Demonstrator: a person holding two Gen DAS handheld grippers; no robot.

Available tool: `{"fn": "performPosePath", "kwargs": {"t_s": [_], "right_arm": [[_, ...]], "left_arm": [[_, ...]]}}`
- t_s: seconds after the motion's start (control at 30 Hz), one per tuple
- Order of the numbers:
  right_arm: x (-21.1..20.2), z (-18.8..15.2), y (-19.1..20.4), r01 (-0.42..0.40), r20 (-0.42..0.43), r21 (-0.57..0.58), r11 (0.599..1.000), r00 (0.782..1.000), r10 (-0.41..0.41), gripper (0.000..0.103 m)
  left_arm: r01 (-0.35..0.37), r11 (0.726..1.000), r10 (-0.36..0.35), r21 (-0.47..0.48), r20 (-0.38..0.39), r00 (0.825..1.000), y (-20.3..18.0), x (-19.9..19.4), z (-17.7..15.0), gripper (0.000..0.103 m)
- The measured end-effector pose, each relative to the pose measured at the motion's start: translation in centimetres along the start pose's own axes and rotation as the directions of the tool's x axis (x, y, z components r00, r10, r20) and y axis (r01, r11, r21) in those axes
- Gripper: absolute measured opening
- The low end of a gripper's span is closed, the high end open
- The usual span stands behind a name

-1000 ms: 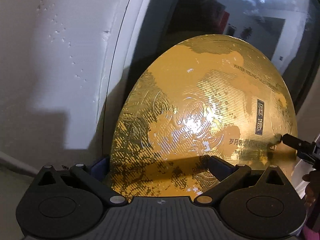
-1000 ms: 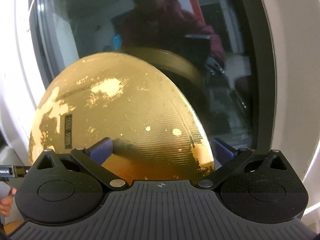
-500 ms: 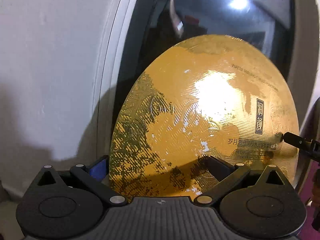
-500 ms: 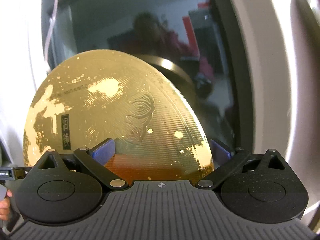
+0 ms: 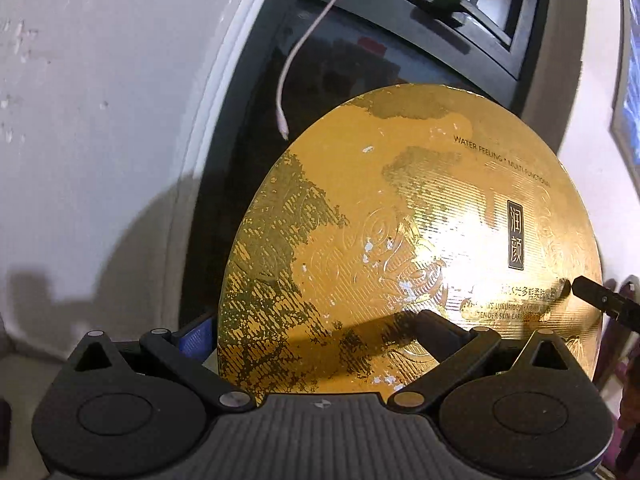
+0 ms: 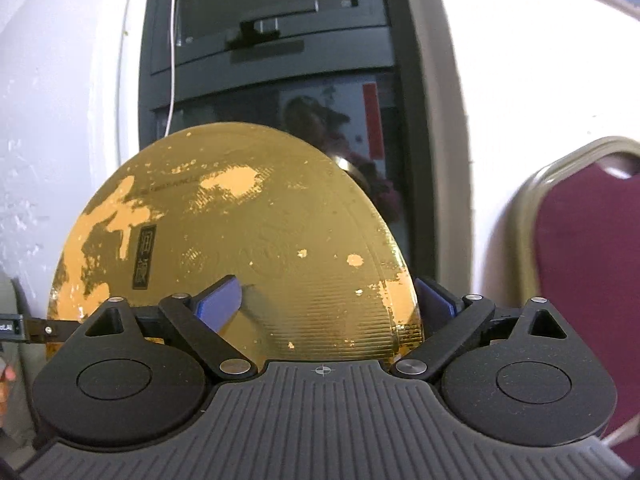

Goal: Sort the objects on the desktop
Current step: 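Grasp the gold lid rim with both grippers and lift it, then carry the raised gold lid with both grippers toward the open gold box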

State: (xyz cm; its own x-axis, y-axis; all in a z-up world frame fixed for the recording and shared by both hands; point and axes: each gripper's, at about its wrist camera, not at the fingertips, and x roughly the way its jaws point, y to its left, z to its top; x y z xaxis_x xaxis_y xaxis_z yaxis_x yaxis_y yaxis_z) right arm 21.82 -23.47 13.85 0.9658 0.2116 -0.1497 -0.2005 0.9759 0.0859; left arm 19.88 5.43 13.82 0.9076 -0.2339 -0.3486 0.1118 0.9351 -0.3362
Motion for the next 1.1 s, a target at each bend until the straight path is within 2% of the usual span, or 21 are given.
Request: {"fn": "performPosePath", "kwargs": {"t_s": [0.23, 0.4, 0.6, 0.7, 0.83, 1.1], "right_arm": [[-9.6, -0.9, -0.8, 0.071, -0.012, -0.055, 0.996, 0.997, -0.072, 0.093], [-15.3, -1.8, -0.5, 0.098, -0.065, -0.044, 0.994, 0.993, -0.101, 0.093], [-19.6, -4.0, -0.3, 0.122, -0.208, -0.035, 0.992, 0.970, -0.126, 0.093], [-21.3, -4.6, -0.6, 0.140, -0.256, 0.007, 0.990, 0.957, -0.134, 0.093], [-23.8, -5.0, -0.8, 0.165, -0.292, -0.002, 0.986, 0.943, -0.158, 0.093], [-28.0, -4.7, -0.9, 0.213, -0.313, -0.033, 0.977, 0.926, -0.212, 0.093]], "left_arm": [[0.047, 0.996, -0.053, -0.080, -0.082, 0.995, -1.2, -3.4, -4.2, 0.103], [-0.001, 0.994, -0.014, -0.110, -0.140, 0.990, -1.6, -7.1, -6.6, 0.103], [-0.025, 0.994, -0.002, -0.108, -0.243, 0.970, -1.3, -10.8, -10.9, 0.103], [-0.028, 0.991, -0.013, -0.133, -0.296, 0.955, -1.5, -12.2, -13.1, 0.103], [-0.017, 0.990, -0.031, -0.138, -0.336, 0.941, -1.7, -13.0, -14.5, 0.103], [0.026, 0.989, -0.076, -0.145, -0.355, 0.932, -3.5, -14.9, -15.6, 0.103]]}}
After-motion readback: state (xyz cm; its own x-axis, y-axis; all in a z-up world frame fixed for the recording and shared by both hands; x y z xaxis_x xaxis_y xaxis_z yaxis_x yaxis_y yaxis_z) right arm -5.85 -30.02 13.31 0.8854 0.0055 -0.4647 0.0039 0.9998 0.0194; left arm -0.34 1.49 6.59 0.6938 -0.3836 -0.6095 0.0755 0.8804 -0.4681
